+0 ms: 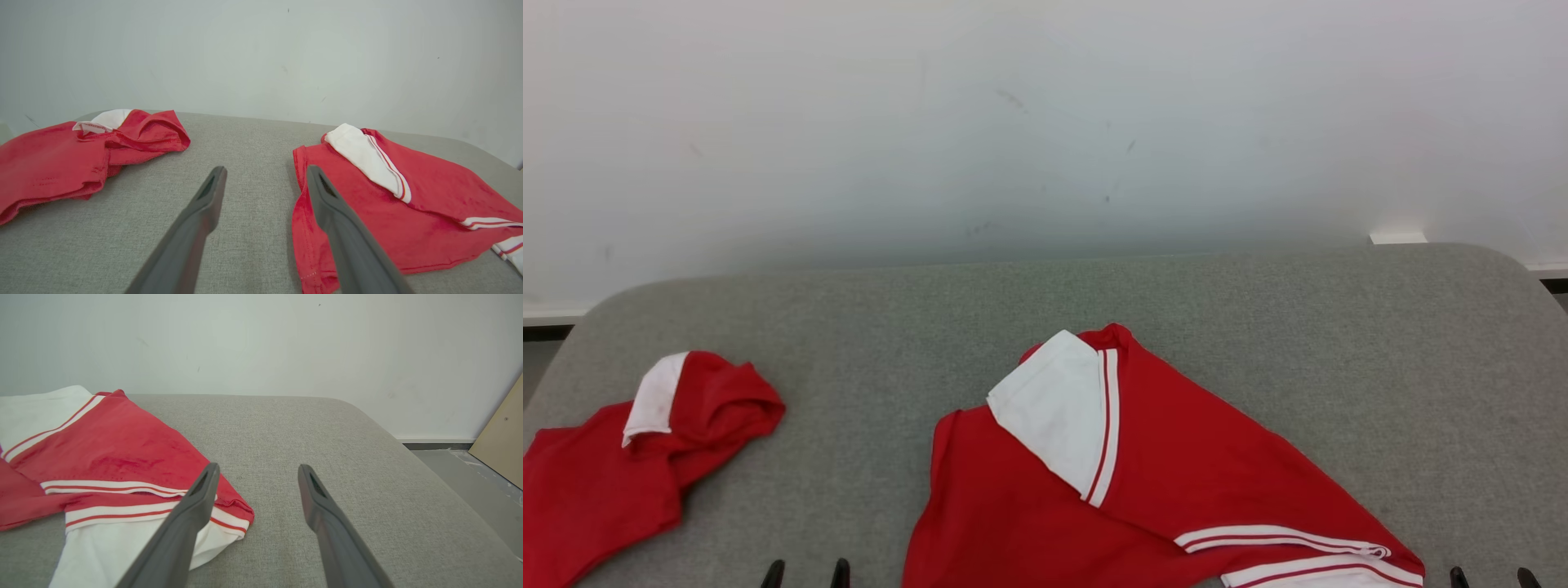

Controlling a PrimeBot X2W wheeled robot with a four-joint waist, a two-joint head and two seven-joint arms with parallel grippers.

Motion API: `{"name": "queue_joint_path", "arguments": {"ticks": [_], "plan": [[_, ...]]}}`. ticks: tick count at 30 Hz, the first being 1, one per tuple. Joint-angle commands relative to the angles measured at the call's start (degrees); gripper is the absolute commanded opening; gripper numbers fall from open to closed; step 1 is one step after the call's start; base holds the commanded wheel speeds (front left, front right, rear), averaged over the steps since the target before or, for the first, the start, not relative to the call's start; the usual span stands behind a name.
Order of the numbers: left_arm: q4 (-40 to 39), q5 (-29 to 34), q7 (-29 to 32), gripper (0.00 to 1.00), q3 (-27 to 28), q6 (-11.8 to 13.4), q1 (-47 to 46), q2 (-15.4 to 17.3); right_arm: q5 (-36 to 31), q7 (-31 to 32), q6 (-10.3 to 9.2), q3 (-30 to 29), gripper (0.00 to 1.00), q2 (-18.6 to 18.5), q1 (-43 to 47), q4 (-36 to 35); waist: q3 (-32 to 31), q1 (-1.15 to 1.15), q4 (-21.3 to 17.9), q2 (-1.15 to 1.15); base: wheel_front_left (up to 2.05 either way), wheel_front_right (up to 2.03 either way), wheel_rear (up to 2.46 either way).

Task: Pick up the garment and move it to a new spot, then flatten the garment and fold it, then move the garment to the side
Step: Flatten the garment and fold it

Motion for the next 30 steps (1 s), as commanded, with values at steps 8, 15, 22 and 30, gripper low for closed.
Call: {"name": "queue_joint_path", "arguments": {"ticks": [8, 15, 22, 30], "plan": [[2.13, 1.13, -0.02, 1.0, -1.21, -0.6, 1.44, -0.04, 4.26, 0.0, -0.15, 3.75, 1.0, -2.11, -0.06, -1.51, -0.75, 0.0, -0.57, 0.0, 0.0, 0.0, 0.0], [8.66, 0.45, -0.02, 1.0, -6.55, -0.68, 0.16, 2.79, 13.52, 10.62, -0.15, 14.73, 1.0, -9.9, 3.74, -4.17, -0.55, 0.0, -0.48, 0.0, 0.0, 0.0, 0.0], [15.34, -2.56, 2.96, 1.0, -12.13, -0.63, -2.9, 5.5, 17.94, 18.15, -0.15, 18.9, 1.0, -12.22, 3.87, -4.93, 0.84, 0.0, -0.77, 0.0, 0.0, 0.0, 0.0], [19.0, -5.57, 3.13, 1.0, -15.72, -0.61, -7.09, 7.57, 16.5, 18.84, -0.15, 21.45, 1.0, -10.47, -0.94, 0.1, 2.57, 0.0, -0.5, 0.0, 0.0, 0.0, 0.0]]}}
